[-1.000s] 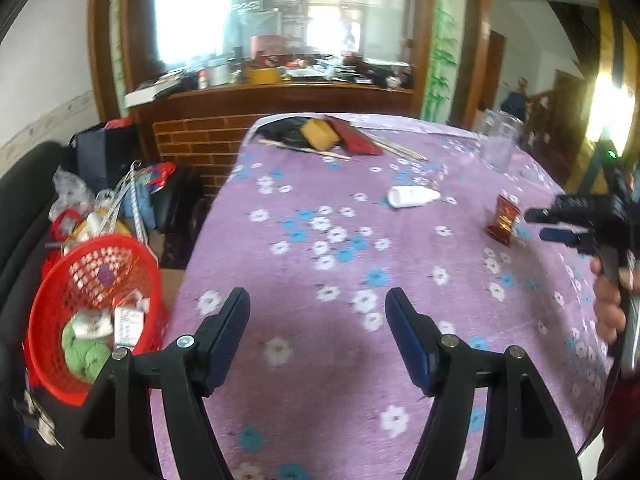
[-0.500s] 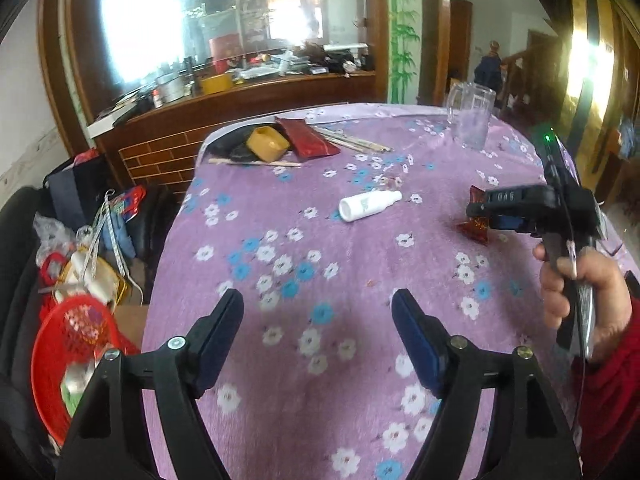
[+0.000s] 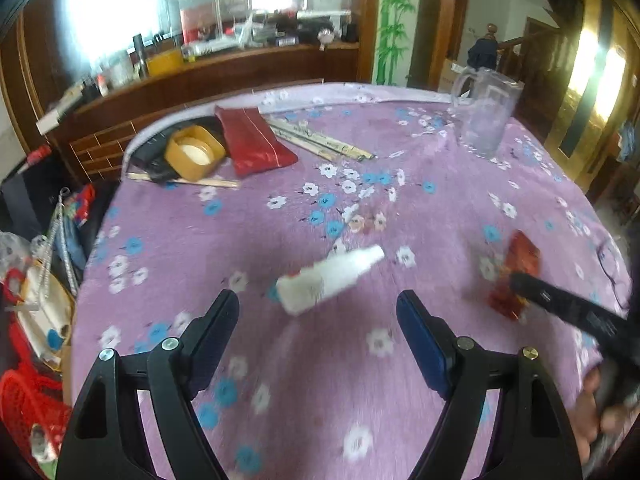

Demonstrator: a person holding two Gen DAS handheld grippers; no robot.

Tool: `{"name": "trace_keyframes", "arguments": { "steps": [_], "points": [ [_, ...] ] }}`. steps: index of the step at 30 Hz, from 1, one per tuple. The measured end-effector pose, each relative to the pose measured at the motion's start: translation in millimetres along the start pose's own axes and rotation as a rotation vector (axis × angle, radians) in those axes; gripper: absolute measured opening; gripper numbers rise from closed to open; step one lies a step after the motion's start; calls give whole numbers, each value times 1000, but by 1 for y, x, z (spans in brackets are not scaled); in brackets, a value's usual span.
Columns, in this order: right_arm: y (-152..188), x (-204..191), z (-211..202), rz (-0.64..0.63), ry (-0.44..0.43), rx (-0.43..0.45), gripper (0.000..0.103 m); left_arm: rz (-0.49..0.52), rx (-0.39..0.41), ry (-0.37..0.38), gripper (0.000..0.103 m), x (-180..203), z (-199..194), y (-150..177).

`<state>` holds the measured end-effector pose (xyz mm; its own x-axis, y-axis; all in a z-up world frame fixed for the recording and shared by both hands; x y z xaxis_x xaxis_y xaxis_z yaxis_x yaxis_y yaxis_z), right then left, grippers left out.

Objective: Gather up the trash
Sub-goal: 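Grasp the white spray bottle with the left tool while the right tool holds the candy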

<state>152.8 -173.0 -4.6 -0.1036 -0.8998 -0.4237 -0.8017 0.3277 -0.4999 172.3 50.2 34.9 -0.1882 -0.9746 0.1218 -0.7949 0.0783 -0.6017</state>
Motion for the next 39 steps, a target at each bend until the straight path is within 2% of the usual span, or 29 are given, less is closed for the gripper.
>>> {"name": "trace_keyframes", "arguments": {
  "steps": [3, 5, 8, 10, 12, 16, 18, 23, 27, 30, 33, 39],
  "points": [
    [-3, 6, -1, 35, -11, -3, 32, -7, -24, 12, 80, -5, 24, -11],
    [-5, 8, -3, 49, -25, -1, 32, -7, -49, 38, 75, -6, 37, -15],
    [-7, 11, -8, 58, -27, 15, 32, -4, -106, 83, 66, -4, 52, -13],
    [-8, 12, -8, 67, -29, 15, 32, 17, -138, 92, 51, 0, 58, -9],
    [-9, 13, -7, 71, -36, 7, 32, 44, -155, 102, 45, 5, 58, -3],
    [-8, 12, -9, 62, -31, 16, 32, 93, -162, 116, 44, 16, 53, 8],
    [-8, 11, -10, 61, -33, 16, 32, 113, -160, 96, 44, 22, 53, 10],
    [-7, 11, -9, 52, -28, 16, 32, 81, -182, 63, 42, 23, 66, 13],
    [-9, 12, -10, 49, -26, 22, 32, 51, -146, 36, 28, 21, 65, 16],
    [-8, 9, -11, 38, -32, 22, 32, -7, -107, 46, 28, 15, 57, 22],
    [-7, 3, -13, 7, -26, 35, 32, -30, -54, 25, 28, 11, 42, 31],
    [3, -20, -12, -99, -37, 33, 32, -84, 102, -30, 28, 4, -4, 52]
  ]
}}
Point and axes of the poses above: each gripper's, at about its wrist camera, not at the fingertips, and z roughly the way its jaws point, x to its right, y to its underside, the point moved 3 cm from there along z, roughly the way its jaws point, and after that the axes turned 8 degrees about y, right-handed, at the moved point
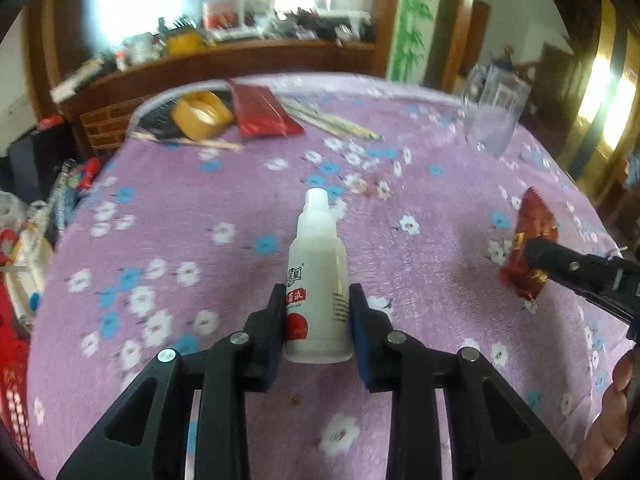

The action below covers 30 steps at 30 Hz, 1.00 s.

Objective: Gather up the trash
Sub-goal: 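Grasp the white spray bottle with the left tool while the right tool holds the candy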

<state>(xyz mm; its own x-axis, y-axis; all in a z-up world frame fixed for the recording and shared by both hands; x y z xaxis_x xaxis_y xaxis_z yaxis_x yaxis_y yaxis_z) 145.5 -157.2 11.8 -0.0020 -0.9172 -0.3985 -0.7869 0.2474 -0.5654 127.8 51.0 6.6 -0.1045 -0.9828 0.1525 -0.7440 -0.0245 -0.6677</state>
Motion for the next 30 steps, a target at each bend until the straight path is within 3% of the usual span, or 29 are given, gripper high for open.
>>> {"name": "trace_keyframes", "arguments": {
  "steps": [3, 10, 30],
  "points": [
    [7, -19, -1, -77, -12, 7, 32, -10, 86, -47, 28, -4, -17, 5],
    [23, -51, -9, -210, -31, 53, 32, 36, 198, -140, 29, -7, -34, 5],
    [28, -60, -14, -247, -2, 89, 32, 64, 302, -244, 29, -11, -53, 5]
  ]
}}
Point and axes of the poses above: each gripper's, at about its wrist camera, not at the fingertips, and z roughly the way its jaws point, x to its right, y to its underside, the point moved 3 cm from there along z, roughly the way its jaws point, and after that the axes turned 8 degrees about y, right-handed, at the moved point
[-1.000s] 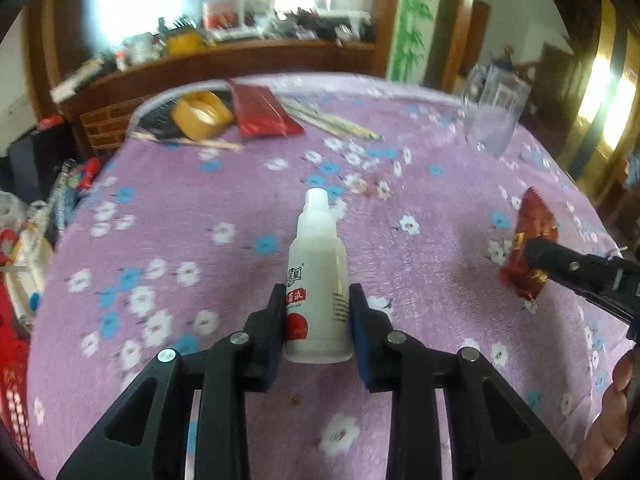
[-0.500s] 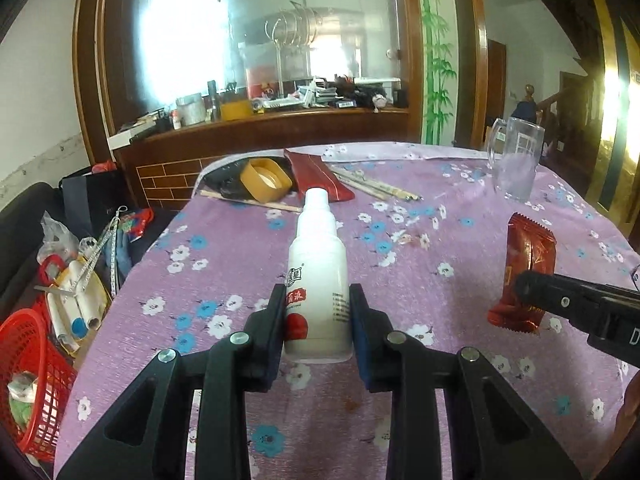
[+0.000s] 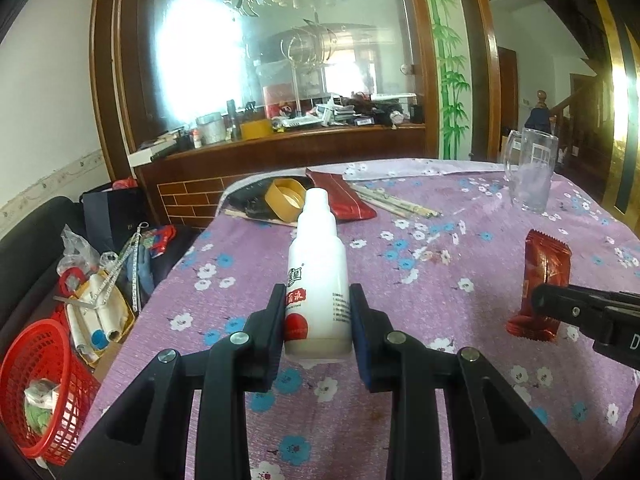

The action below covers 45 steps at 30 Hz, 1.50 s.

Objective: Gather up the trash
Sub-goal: 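Lift the spray bottle and candy and turn toward the red basket with both tools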

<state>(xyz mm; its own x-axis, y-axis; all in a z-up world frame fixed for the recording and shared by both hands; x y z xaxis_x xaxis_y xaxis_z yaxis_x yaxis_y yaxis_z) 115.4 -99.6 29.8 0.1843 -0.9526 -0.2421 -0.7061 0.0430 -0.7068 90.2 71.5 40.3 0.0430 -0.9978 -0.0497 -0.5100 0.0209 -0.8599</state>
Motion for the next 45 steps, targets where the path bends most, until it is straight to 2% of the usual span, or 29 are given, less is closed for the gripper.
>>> {"name": "trace_keyframes", "arguments": {
  "steps": [19, 45],
  "points": [
    [1, 2, 0, -4, 3, 2, 32, 21, 39, -33, 29, 2, -7, -5],
    [-1, -1, -3, -8, 16, 19, 32, 15, 39, -42, 29, -9, -10, -7]
  ]
}}
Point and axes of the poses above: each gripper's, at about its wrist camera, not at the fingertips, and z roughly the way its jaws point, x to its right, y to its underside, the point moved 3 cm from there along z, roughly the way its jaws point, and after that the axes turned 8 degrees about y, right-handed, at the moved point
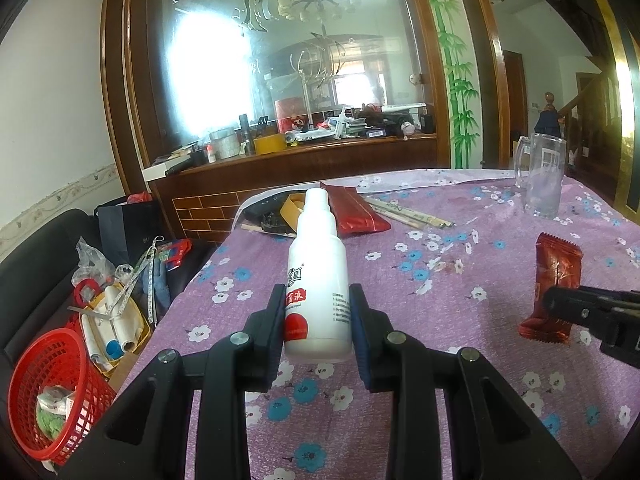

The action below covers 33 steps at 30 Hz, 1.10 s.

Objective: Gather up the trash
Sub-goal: 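Lift the spray bottle and candy and turn toward the red basket with both tools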

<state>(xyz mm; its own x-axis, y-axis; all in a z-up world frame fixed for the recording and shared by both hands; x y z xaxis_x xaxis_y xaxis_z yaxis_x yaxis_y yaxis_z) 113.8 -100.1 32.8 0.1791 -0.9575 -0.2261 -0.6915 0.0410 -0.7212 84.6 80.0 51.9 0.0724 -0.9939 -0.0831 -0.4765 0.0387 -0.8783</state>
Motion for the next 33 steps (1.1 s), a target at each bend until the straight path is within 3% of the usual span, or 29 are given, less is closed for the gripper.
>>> {"name": "trace_keyframes", "arguments": {
  "steps": [11, 33],
  "points": [
    [0, 0, 1, -5, 11, 1, 32, -32, -12, 18, 29, -3, -1, 1],
    [3, -20, -12, -52, -31, 33, 32, -107, 21, -119, 29, -32, 3, -7]
  ]
}}
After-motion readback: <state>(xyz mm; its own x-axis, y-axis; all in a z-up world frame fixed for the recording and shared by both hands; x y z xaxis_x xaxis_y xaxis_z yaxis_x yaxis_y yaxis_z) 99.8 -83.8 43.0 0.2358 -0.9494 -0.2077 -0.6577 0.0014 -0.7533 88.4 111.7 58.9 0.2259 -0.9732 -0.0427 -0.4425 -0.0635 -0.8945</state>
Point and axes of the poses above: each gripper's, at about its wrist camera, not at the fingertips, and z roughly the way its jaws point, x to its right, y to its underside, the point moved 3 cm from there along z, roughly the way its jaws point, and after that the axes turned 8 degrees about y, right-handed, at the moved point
